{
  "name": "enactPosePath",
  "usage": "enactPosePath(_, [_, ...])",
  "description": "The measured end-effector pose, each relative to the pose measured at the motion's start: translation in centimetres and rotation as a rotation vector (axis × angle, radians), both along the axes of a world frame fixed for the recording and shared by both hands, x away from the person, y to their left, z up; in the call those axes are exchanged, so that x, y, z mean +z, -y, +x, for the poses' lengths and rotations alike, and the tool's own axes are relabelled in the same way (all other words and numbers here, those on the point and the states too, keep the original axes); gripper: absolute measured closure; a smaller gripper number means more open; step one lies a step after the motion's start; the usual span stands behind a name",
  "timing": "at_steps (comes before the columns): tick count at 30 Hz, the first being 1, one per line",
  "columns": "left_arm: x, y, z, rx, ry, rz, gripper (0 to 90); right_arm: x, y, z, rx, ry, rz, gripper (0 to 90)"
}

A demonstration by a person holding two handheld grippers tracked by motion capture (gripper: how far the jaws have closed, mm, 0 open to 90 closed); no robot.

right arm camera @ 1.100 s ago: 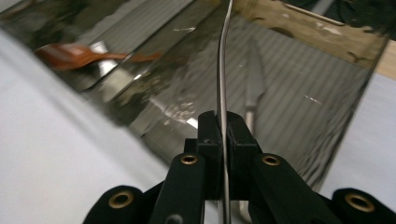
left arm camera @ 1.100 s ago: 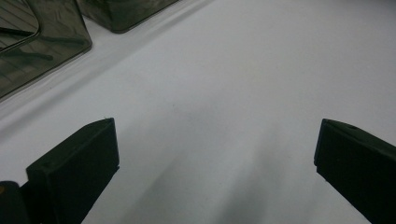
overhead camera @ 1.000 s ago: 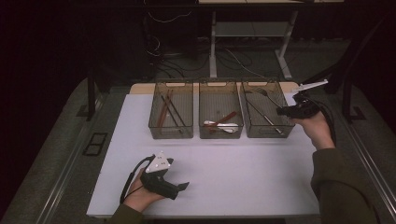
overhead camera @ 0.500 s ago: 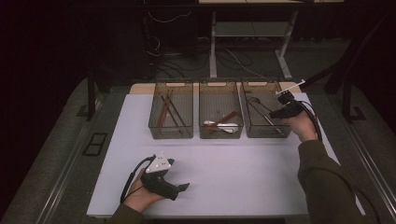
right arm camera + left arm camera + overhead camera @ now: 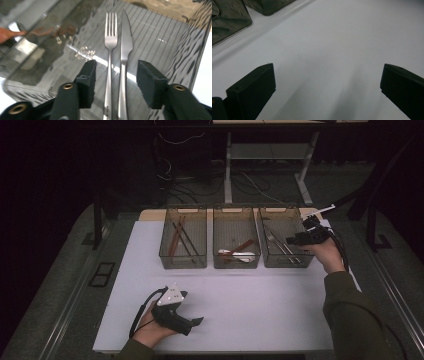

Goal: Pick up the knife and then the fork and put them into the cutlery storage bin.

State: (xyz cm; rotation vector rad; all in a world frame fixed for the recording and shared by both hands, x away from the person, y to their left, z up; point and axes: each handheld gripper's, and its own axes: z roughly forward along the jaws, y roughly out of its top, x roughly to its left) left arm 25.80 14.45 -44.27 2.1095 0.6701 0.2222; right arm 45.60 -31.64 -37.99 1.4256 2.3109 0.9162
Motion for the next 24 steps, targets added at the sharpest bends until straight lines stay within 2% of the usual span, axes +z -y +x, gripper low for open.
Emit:
enactPosePath(6, [0.0,-0.1,0.0,0.003,0.000,0.001,0.0,0.9,0.1,-0.9,0.001,0.050,0.035,36.6])
enactPosePath(11, [0.1,-0.1,0.0,0.011,0.002,-0.008,0.0,1.5,0.2,-2.8,0.011,0.114,0.090,30.3])
enactPosePath(13, [0.1,-0.1,0.1,0.014,0.001,-0.009,0.0,1.6,0.3,-3.5,0.020,0.133,0.097,28.4])
enactPosePath(18, [0.1,-0.1,0.1,0.017,0.001,-0.011,0.0,1.7,0.2,-5.7,0.066,0.173,0.135,23.6])
enactPosePath(24, [0.0,-0.2,0.2,0.018,-0.002,-0.012,0.0,1.0,-0.4,-8.5,0.132,0.196,0.187,19.4])
